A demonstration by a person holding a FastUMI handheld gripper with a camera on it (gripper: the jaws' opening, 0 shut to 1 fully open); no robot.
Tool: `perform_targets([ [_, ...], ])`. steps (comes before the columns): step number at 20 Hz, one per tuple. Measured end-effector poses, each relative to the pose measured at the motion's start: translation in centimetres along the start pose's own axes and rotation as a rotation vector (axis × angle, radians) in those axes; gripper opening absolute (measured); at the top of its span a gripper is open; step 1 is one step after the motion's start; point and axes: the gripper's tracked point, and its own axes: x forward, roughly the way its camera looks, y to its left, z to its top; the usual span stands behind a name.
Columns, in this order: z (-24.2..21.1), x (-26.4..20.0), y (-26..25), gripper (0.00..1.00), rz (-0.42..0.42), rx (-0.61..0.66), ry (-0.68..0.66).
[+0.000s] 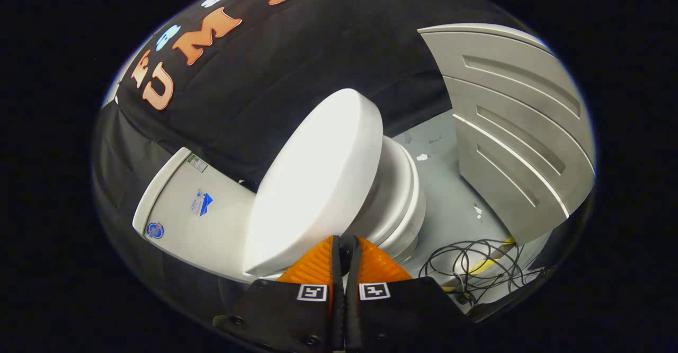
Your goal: Open the toilet lid.
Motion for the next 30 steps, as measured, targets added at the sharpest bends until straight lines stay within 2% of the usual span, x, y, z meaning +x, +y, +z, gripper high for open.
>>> perform_targets([
  [8, 2.0, -2.1, 3.3, 0.08, -0.054, -0.151, -0.071],
  [22, 3.7, -4.0, 7.5, 0.08, -0.141, -0.257, -0.129],
  [30, 4.4, -5.3, 10.5, 0.08, -0.196, -0.369, -0.176],
])
